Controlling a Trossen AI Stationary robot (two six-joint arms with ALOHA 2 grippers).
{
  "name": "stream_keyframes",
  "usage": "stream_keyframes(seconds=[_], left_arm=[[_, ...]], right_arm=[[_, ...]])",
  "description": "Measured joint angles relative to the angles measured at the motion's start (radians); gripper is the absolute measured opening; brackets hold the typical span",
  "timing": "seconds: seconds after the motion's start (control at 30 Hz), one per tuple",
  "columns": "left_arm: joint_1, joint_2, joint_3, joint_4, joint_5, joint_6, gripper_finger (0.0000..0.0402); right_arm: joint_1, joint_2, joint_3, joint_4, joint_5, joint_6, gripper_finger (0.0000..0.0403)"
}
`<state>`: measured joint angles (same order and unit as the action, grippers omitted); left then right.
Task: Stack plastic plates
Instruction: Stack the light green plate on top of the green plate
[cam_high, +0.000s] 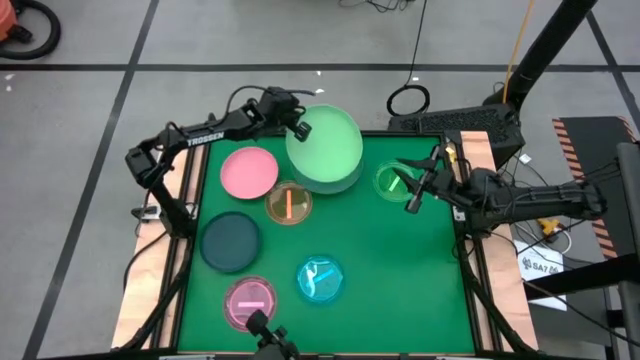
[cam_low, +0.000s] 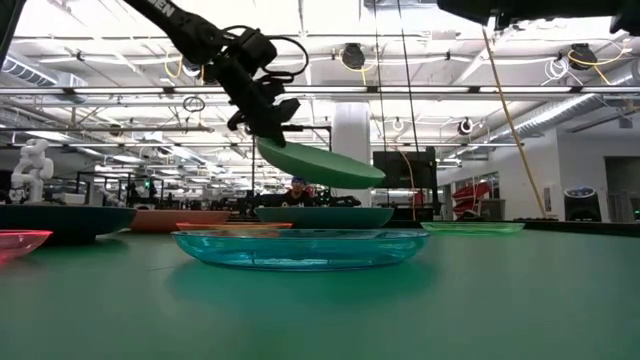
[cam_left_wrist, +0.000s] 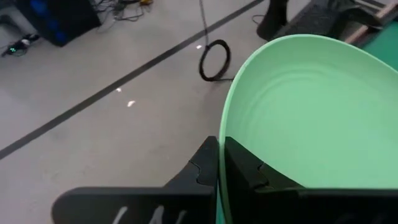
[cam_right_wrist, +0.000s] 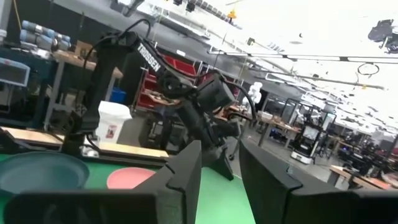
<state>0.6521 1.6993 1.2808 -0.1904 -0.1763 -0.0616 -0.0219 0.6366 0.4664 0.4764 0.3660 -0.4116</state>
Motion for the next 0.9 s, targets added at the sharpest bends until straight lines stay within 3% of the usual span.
stream_keyframes(seconds=[0.9], left_arm=[[-0.014,0.05,0.001,-0.014,-0.009,-0.005,0.0034]], right_arm=[[-0.006,0.004,0.0,-0.06,0.0,0.088,0.0102]])
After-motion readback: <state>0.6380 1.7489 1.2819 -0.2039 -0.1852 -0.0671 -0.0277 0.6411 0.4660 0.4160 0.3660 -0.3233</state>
